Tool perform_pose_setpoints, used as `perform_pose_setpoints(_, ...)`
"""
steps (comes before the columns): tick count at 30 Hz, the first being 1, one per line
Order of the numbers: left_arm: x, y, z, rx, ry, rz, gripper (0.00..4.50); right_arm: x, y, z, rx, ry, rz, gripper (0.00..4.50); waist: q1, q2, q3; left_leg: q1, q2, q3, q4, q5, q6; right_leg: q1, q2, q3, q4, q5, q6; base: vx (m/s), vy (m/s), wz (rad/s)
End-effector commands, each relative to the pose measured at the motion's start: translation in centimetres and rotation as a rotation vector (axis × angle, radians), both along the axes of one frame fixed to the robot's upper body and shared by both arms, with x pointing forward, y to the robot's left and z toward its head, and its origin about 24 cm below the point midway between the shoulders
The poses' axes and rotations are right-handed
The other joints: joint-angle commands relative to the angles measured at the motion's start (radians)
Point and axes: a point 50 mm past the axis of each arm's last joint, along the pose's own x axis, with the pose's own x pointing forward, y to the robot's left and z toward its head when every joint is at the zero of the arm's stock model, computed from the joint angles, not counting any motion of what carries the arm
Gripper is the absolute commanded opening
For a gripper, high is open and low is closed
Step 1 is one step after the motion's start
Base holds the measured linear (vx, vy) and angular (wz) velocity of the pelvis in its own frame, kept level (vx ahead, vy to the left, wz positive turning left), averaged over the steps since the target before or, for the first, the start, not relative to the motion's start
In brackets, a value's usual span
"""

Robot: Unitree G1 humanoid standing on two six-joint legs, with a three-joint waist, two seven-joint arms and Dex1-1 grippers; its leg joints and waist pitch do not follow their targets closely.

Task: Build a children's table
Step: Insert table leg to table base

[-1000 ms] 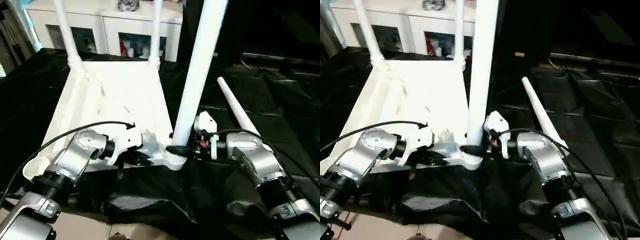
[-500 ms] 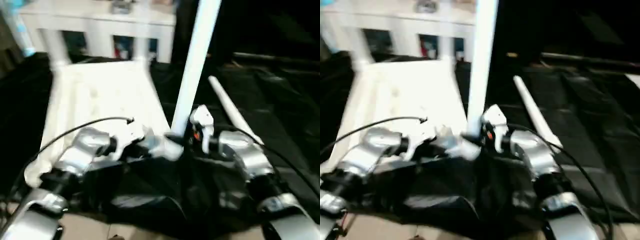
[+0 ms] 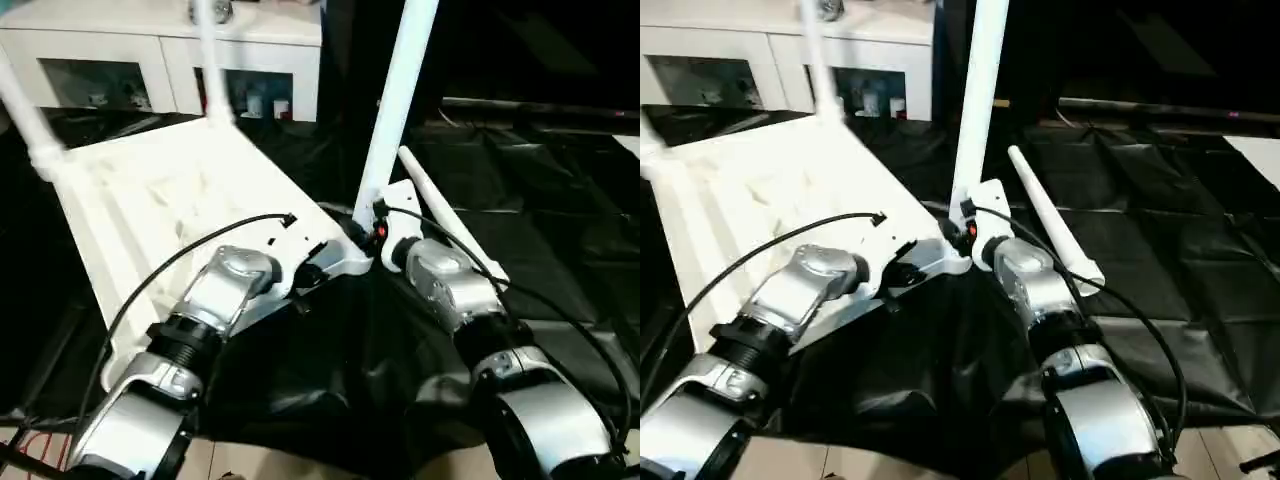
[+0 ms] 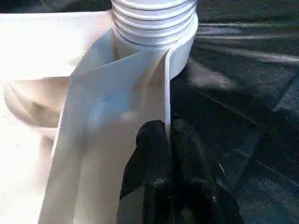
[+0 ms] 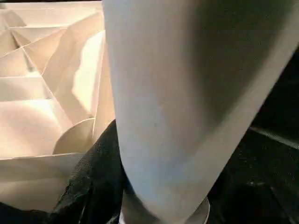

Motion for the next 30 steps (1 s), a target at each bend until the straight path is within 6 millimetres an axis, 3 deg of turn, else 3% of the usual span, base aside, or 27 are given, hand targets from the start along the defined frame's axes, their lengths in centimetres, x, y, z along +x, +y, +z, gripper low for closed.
perform_pose_setpoints(1,1.1,-1.2,3.2,-0.038,-0.114,-0.027,0.00,-2.2,0.3,-4.7,-0.062,0.212,0.014,1.90,0.010,0.015,-0.055,0.002,0.032,-0.013,-0.071,-0.335,0.011,0.039,-0.090,0.051,-0.091,-0.443,-0.128,0.000,0.000,0.00)
perform_pose_setpoints(7,1.2,-0.9,3.1,-0.033,-0.122,-0.014,0.00,-1.9,0.3,-4.3,-0.030,0.194,0.005,1.90,0.011,0.016,-0.055,0.004,0.036,-0.013,-0.074,-0.328,0.007,0.037,-0.088,0.052,-0.089,-0.426,-0.131,0.000,0.000,0.00)
perform_pose_setpoints(9,1.1,-0.9,3.1,-0.029,-0.125,-0.022,0.00,-1.8,0.3,-4.2,-0.024,0.190,0.005,2.60,0.009,0.016,-0.054,0.004,0.036,-0.013,-0.075,-0.342,0.005,0.035,-0.087,0.051,-0.090,-0.430,-0.131,0.000,0.000,0.00)
perform_pose_setpoints(12,1.0,-0.7,3.1,-0.020,-0.145,-0.056,0.00,-1.6,0.2,-3.6,-0.010,0.164,0.015,2.67,0.010,0.015,-0.056,0.005,0.035,-0.012,-0.073,-0.346,0.006,0.035,-0.089,0.053,-0.093,-0.437,-0.129,0.000,0.000,0.00)
perform_pose_setpoints(13,0.9,-0.7,3.1,-0.017,-0.150,-0.069,0.00,-1.5,0.1,-3.4,-0.006,0.151,0.019,2.79,0.014,0.015,-0.060,-0.001,0.036,-0.012,-0.074,-0.314,0.008,0.040,-0.089,0.054,-0.086,-0.398,-0.134,0.000,0.000,0.00)
perform_pose_setpoints(19,0.0,0.0,2.9,-0.024,-0.177,-0.200,0.00,-1.1,-0.3,-1.4,0.018,0.050,0.138,3.42,0.018,0.017,-0.063,-0.006,0.041,-0.008,-0.073,-0.257,0.022,0.044,-0.087,0.057,-0.070,-0.269,-0.174,0.000,0.000,0.00)
perform_pose_setpoints(24,-0.7,0.5,2.7,-0.035,-0.168,-0.284,0.00,-1.5,-0.9,-0.5,-0.002,0.005,0.241,3.55,0.031,0.017,-0.070,-0.009,0.042,-0.002,-0.064,-0.163,0.045,0.047,-0.087,0.060,-0.053,-0.139,-0.209,0.000,0.000,0.00)
perform_pose_setpoints(25,-1.1,0.8,2.7,-0.061,-0.148,-0.329,0.00,-2.1,-1.5,0.0,-0.018,-0.013,0.335,3.55,0.039,0.019,-0.069,-0.011,0.044,0.000,-0.062,-0.139,0.061,0.048,-0.086,0.059,-0.048,-0.100,-0.214,0.000,0.000,0.00)
perform_pose_setpoints(30,-2.2,1.6,2.5,-0.077,-0.129,-0.450,0.00,-3.4,-3.1,0.6,-0.076,-0.030,0.485,3.55,0.058,0.018,-0.067,-0.007,0.046,0.004,-0.061,-0.142,0.066,0.048,-0.085,0.060,-0.049,-0.116,-0.195,0.000,0.000,0.00)
